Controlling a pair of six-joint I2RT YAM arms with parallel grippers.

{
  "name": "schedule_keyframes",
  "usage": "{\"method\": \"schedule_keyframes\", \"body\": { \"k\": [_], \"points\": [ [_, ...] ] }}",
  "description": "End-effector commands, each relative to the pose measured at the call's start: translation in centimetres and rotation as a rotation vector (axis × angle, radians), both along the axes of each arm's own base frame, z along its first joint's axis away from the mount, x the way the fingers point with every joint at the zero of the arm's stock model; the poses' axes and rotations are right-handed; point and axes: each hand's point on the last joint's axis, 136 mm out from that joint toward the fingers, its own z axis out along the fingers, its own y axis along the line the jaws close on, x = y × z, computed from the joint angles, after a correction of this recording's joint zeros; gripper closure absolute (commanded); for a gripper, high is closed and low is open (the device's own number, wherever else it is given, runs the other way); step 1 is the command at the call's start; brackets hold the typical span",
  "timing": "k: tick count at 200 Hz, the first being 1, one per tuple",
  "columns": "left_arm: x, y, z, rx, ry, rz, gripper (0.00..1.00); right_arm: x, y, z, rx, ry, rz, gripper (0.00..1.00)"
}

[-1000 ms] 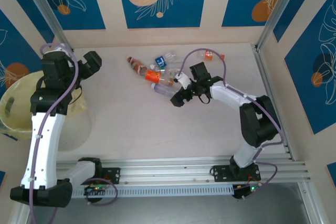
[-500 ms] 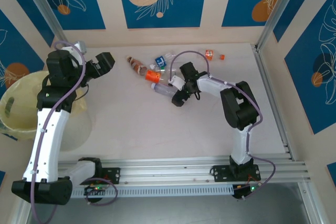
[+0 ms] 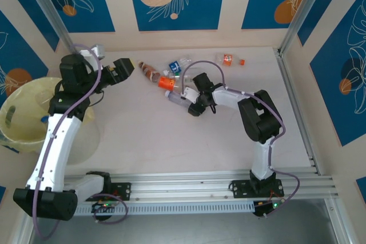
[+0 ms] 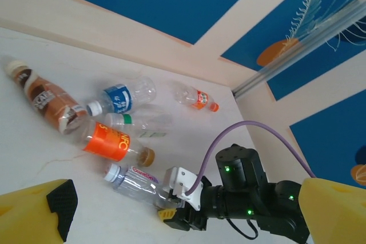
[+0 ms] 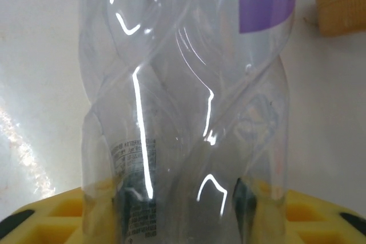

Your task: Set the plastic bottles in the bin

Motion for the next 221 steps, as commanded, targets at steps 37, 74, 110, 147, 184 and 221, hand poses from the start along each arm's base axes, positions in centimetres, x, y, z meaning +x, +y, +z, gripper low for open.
{"method": "schedule_keyframes", "body": {
  "k": [37, 74, 110, 147, 184, 221],
  "points": [
    [1.0, -4.9, -0.5, -0.027, 0.012, -0.142, 0.0, -1.2, 0.7, 6.7, 0.238, -0.131, -0.04, 0.57],
    [1.1, -6.9, -1.5, -0.003, 0.024, -0.195, 0.0, -2.5, 1.0, 9.6, 0.372, -0.148, -0.062, 0.57],
    [1.3, -8.4, -4.7, 0.067, -0.044, -0.265, 0.0, -3.0, 3.0, 14.9, 0.636, -0.16, -0.081, 0.58],
    [2.0, -10.4, -6.1, -0.097, -0.091, -0.31, 0.0, -3.9, 5.8, 19.3, 0.867, -0.083, -0.059, 0.57],
    [2.1, -12.8, -7.1, -0.146, -0.113, -0.37, 0.0, -4.5, 8.2, 21.3, 0.943, 0.019, -0.039, 0.56],
    [3.2, -13.7, -7.0, -0.226, -0.132, -0.364, 0.0, -5.7, 10.0, 22.7, 0.976, 0.048, 0.004, 0.54]
  ]
}}
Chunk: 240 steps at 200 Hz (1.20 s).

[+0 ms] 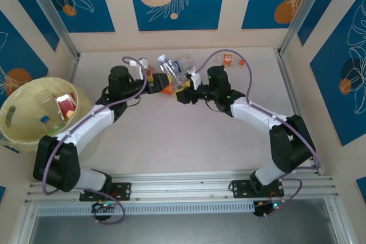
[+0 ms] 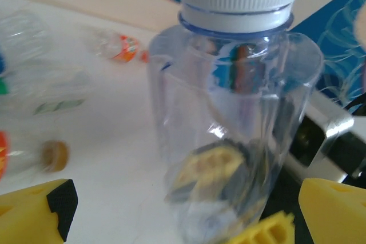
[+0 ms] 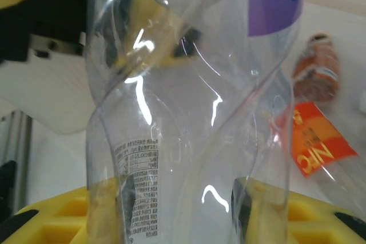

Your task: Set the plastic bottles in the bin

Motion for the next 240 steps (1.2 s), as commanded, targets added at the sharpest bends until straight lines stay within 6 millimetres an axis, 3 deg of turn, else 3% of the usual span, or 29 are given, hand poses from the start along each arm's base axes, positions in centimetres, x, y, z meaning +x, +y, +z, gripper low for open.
{"method": "schedule_keyframes", "body": {
  "k": [1, 37, 76, 117, 150, 174, 192, 209, 240],
  "points": [
    [0.5, -0.7, 2.2, -0.064, -0.076, -0.005, 0.0, -0.9, 1.4, 2.1, 0.072, 0.021, 0.056, 0.54],
    [0.6, -0.8, 2.8, -0.02, -0.144, 0.006, 0.02, -2.4, 2.9, 2.3, 0.075, 0.065, 0.129, 0.53],
    [0.1, -0.3, 4.2, 0.011, -0.241, 0.025, 0.19, -2.1, 3.1, 1.7, 0.052, 0.095, 0.123, 0.52],
    [0.7, -0.1, 5.0, -0.002, -0.261, 0.049, 0.2, -3.1, 3.3, 1.1, 0.027, 0.13, 0.197, 0.52],
    [0.8, -0.2, 5.2, -0.007, -0.269, 0.043, 0.44, -3.4, 3.0, 1.0, 0.026, 0.15, 0.2, 0.5],
    [0.7, -0.4, 4.9, -0.017, -0.244, 0.036, 0.53, -3.5, 2.4, 1.9, 0.042, 0.114, 0.19, 0.4],
    [0.7, -0.1, 5.0, -0.014, -0.238, 0.049, 0.55, -3.2, 1.3, 2.9, 0.05, 0.068, 0.147, 0.2],
    [0.9, 0.9, 5.1, 0.038, -0.219, 0.106, 0.55, -2.8, -0.4, 3.9, 0.057, 0.025, 0.079, 0.07],
    [-1.0, 3.5, 8.1, 0.184, -0.255, 0.186, 0.57, -1.8, -5.0, 6.4, 0.107, -0.086, -0.101, 0.01]
  ]
}}
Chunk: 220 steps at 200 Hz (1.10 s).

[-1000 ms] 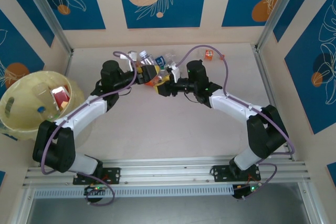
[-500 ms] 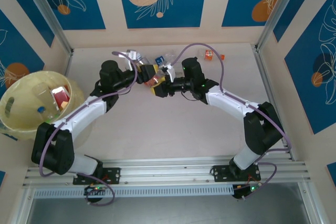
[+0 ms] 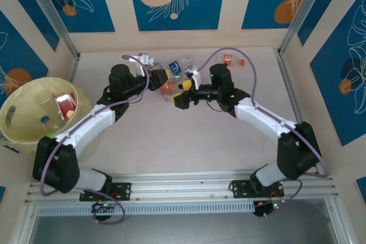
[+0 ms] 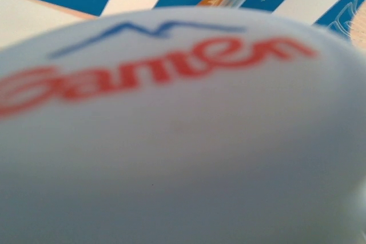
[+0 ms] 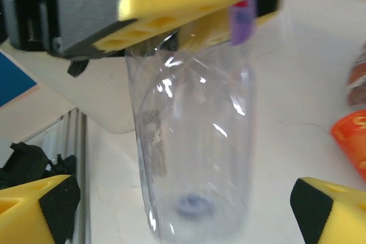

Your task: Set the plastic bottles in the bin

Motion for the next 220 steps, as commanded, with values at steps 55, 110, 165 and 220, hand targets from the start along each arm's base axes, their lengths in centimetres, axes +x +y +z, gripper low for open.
{"method": "schedule_keyframes", "body": {
  "k": [55, 110, 165, 220],
  "points": [
    [-7.5, 18.8, 13.5, 0.598, -0.162, 0.738, 0.57, 3.1, -8.9, 2.0, -0.011, -0.184, -0.396, 0.01],
    [-11.9, 29.9, 15.9, 0.897, -0.093, 1.214, 0.58, 5.7, -8.5, -0.3, -0.037, -0.098, -0.417, 0.01],
    [-14.0, 36.3, 10.8, 0.682, 0.209, 1.341, 0.59, 7.2, -7.6, -1.7, -0.064, -0.027, -0.389, 0.0],
    [-13.6, 39.7, -0.2, 0.455, 0.531, 1.317, 0.57, 8.0, -7.1, -2.6, -0.08, 0.012, -0.372, 0.0]
  ]
}}
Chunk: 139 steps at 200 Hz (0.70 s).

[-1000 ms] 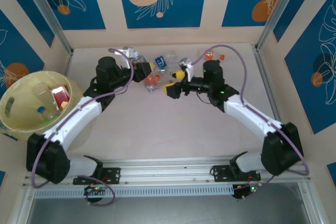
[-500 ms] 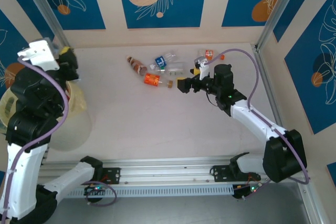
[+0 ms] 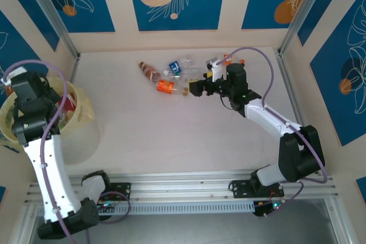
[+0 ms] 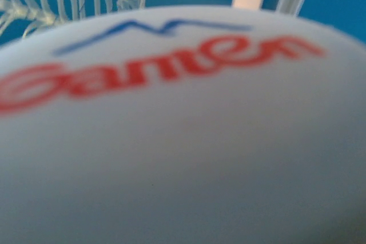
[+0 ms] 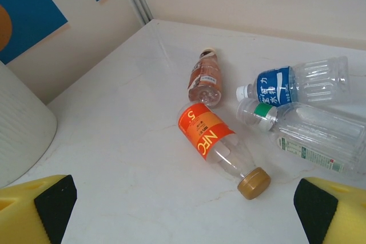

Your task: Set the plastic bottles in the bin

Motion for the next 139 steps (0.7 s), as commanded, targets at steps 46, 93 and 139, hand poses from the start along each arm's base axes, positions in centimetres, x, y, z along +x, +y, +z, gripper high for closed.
{"method": "schedule_keyframes", "body": {
  "k": [46, 93, 139],
  "points": [
    [1.2, -0.8, -13.3, -0.368, 0.069, -0.011, 0.41, 0.7, 0.6, 0.2, 0.021, 0.062, 0.018, 0.0],
    [1.1, -1.4, -5.3, -0.27, -0.033, -0.08, 0.08, 0.8, 1.2, 0.2, 0.026, 0.095, 0.02, 0.0],
    [1.6, -3.5, -1.8, -0.301, -0.14, -0.18, 0.0, 0.6, 2.1, 0.4, 0.02, 0.09, 0.025, 0.0]
  ]
}}
